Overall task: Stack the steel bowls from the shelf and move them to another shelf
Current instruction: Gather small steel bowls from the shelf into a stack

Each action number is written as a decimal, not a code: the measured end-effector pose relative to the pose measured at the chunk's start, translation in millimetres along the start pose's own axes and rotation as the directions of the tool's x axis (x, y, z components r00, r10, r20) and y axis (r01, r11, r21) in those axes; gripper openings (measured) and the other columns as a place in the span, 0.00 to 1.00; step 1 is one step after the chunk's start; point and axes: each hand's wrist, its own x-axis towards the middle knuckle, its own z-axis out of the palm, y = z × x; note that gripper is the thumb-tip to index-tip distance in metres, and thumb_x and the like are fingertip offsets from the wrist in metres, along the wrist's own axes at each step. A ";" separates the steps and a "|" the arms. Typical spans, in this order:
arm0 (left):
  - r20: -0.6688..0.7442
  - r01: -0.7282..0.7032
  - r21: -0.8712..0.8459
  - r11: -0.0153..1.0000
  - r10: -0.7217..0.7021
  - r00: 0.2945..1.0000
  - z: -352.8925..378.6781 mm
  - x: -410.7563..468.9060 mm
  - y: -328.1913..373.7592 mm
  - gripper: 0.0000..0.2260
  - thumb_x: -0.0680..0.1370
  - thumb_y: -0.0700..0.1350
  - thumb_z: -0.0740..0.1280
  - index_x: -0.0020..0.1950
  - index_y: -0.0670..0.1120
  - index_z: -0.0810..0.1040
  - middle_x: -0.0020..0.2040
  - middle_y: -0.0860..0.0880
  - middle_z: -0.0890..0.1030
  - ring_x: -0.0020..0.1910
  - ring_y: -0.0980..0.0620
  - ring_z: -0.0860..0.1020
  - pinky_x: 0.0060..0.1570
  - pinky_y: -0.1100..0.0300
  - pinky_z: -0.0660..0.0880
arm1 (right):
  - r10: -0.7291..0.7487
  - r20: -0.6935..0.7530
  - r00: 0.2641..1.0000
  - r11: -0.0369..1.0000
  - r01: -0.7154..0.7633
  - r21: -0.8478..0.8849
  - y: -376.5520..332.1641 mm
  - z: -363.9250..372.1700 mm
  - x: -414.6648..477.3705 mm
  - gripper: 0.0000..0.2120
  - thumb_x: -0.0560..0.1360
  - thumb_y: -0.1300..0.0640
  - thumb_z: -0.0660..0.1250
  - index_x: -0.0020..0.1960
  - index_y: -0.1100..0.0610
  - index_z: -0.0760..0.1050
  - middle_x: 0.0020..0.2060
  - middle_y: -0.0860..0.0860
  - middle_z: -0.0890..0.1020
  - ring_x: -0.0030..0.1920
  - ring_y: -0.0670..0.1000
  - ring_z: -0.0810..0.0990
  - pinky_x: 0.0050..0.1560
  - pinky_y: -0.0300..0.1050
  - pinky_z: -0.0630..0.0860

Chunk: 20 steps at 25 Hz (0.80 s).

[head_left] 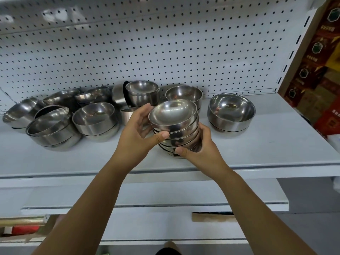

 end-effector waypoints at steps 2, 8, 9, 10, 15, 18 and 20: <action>0.009 -0.011 0.011 1.000 0.010 1.000 -0.9 2.2 1.2 0.40 0.66 0.46 0.78 0.76 0.52 0.66 0.68 0.61 0.77 0.70 0.60 0.75 0.70 0.59 0.72 | -0.024 0.017 1.000 0.998 0.025 -0.056 0.7 1.0 0.6 0.50 0.66 0.39 0.78 0.80 0.46 0.55 0.68 0.39 0.74 0.66 0.33 0.74 0.62 0.28 0.74; 0.042 -0.058 0.059 0.997 0.056 0.998 -1.7 6.7 4.3 0.41 0.65 0.46 0.79 0.76 0.49 0.67 0.66 0.61 0.77 0.67 0.63 0.76 0.64 0.67 0.74 | -0.082 0.011 0.997 0.987 0.083 -0.135 4.5 4.9 0.4 0.51 0.70 0.28 0.72 0.82 0.47 0.53 0.73 0.42 0.74 0.71 0.40 0.74 0.70 0.42 0.74; 0.053 -0.063 0.063 0.996 0.059 0.997 -3.0 7.5 4.2 0.41 0.65 0.47 0.79 0.76 0.49 0.68 0.66 0.60 0.77 0.67 0.63 0.76 0.64 0.67 0.74 | -0.087 0.013 0.996 0.987 0.087 -0.132 2.9 5.3 -0.1 0.49 0.70 0.28 0.72 0.82 0.45 0.53 0.73 0.42 0.74 0.72 0.40 0.74 0.71 0.43 0.74; 0.067 -0.064 0.067 0.996 0.059 0.996 -4.2 9.0 3.9 0.41 0.65 0.47 0.80 0.76 0.49 0.68 0.67 0.60 0.77 0.68 0.63 0.75 0.65 0.67 0.73 | -0.089 0.014 0.996 0.987 0.090 -0.130 0.1 5.9 -0.7 0.47 0.71 0.29 0.71 0.80 0.43 0.54 0.73 0.41 0.74 0.72 0.40 0.74 0.73 0.45 0.73; 0.162 -0.049 0.095 0.994 0.033 0.986 -18.6 21.0 9.5 0.44 0.66 0.52 0.79 0.79 0.55 0.64 0.72 0.62 0.72 0.68 0.68 0.72 0.63 0.71 0.72 | -0.045 0.010 0.999 0.988 0.046 -0.145 -1.9 9.3 -1.2 0.54 0.69 0.34 0.78 0.82 0.38 0.46 0.76 0.41 0.71 0.76 0.43 0.71 0.76 0.53 0.70; 0.210 -0.020 0.098 0.995 -0.001 0.978 -26.2 25.5 9.7 0.39 0.65 0.55 0.79 0.74 0.59 0.70 0.68 0.61 0.76 0.64 0.65 0.76 0.65 0.64 0.74 | 0.014 -0.013 1.000 0.982 -0.016 -0.188 -4.8 11.3 -0.5 0.68 0.63 0.43 0.86 0.84 0.43 0.40 0.76 0.41 0.71 0.75 0.43 0.72 0.76 0.53 0.71; 0.219 -0.008 0.070 0.998 -0.008 0.976 -27.7 25.9 8.4 0.36 0.65 0.54 0.79 0.72 0.57 0.73 0.65 0.60 0.79 0.64 0.62 0.78 0.67 0.60 0.75 | 0.015 -0.065 0.998 0.976 -0.029 -0.215 -7.1 14.3 -4.0 0.61 0.63 0.49 0.87 0.83 0.45 0.50 0.71 0.41 0.76 0.70 0.42 0.76 0.73 0.51 0.75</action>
